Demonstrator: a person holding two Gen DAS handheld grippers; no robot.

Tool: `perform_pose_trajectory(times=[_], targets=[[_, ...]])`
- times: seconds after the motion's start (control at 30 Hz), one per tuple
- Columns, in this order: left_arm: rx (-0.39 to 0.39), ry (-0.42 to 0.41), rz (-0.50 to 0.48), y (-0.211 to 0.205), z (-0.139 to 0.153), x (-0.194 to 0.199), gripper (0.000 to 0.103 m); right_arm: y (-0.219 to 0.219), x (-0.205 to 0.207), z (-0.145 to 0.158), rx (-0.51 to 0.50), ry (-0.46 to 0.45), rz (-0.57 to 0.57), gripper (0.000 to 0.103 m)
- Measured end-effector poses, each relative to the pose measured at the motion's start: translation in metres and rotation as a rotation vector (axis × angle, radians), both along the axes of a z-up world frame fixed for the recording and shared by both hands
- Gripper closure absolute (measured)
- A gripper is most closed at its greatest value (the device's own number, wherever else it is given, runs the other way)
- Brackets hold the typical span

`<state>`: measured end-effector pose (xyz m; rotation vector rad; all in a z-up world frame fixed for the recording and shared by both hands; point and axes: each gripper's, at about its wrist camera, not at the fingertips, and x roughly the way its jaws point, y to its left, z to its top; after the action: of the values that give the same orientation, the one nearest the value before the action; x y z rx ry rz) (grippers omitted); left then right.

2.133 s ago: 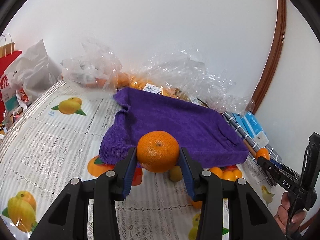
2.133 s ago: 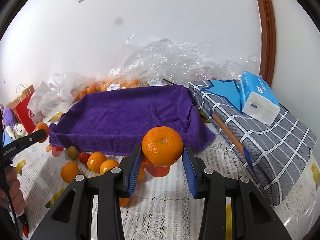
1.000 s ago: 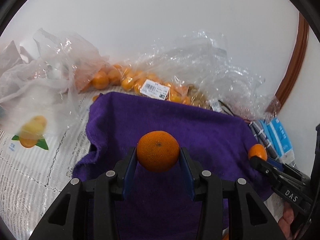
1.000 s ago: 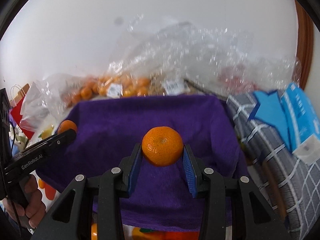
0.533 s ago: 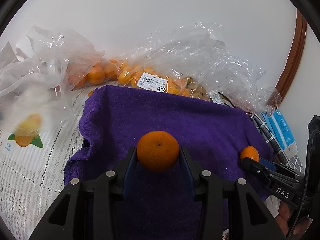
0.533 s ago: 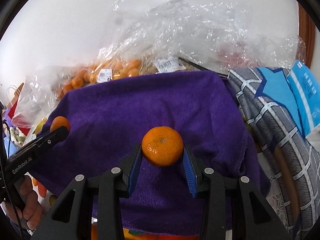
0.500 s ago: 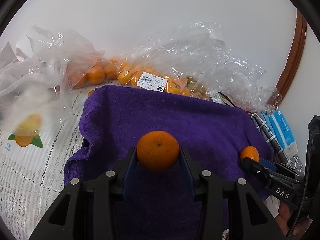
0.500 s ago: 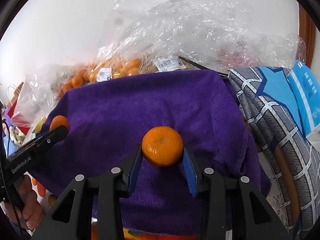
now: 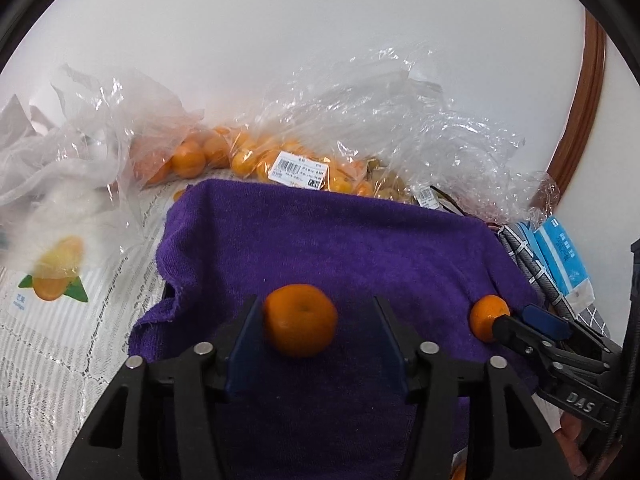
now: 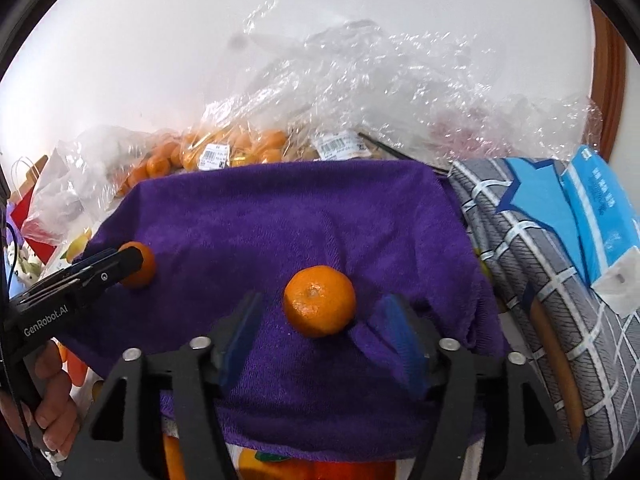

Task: Organize fruits
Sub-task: 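Open both tools to drop the tangerines onto the towel, then withdraw both tools and move them back toward the loose fruits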

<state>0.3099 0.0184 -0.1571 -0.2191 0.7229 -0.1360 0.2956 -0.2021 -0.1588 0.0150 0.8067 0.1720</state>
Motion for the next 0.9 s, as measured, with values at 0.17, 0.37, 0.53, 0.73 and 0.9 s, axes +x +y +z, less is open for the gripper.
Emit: perform_pose_trajectory(times=[0.17, 0.37, 0.53, 0.73, 0.9], targets=[[-0.011, -0.043, 0.021, 0.004, 0.006, -0.005, 0.049, 0.002, -0.008, 0.01, -0.036, -0.04, -0.008, 0.026], [0.021, -0.146, 0.028, -0.001, 0.019, -0.021, 0.049, 0.001, -0.018, 0.023, 0.002, -0.071, -0.056, 0.023], [0.047, -0.185, 0.058, 0.002, 0.026, -0.028, 0.049, 0.004, -0.032, 0.034, 0.024, -0.041, -0.061, 0.024], [-0.003, -0.193, 0.078, 0.015, 0.035, -0.036, 0.049, -0.004, -0.08, 0.057, 0.026, -0.112, -0.082, 0.024], [-0.012, -0.204, 0.072, 0.021, 0.046, -0.058, 0.051, -0.007, -0.115, 0.069, -0.033, -0.139, -0.119, 0.024]])
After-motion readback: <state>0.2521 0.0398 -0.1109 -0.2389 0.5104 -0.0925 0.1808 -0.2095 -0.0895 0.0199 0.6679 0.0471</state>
